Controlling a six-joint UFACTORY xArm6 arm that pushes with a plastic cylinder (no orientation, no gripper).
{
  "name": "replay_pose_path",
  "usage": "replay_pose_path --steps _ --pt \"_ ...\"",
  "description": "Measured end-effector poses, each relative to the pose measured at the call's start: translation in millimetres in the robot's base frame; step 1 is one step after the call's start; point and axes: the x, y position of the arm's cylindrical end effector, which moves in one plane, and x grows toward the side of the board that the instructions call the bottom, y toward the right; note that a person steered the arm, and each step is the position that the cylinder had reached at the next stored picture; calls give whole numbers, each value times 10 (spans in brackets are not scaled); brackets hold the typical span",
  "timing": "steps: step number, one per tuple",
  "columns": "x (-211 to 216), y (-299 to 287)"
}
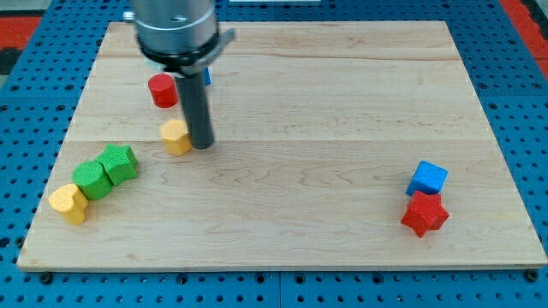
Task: Move blue triangle closer to red star
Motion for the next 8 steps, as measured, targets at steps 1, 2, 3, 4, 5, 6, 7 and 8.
replay_pose_path --steps 1,2,3,4,5,6,7,8 --pt "-204 -518" --pt "-824 -554" --pt "-958 -740" --pt "-1269 -791" --pt "-1500 -498" --pt "-1366 453" --pt "-928 658" --pt "-966 318"
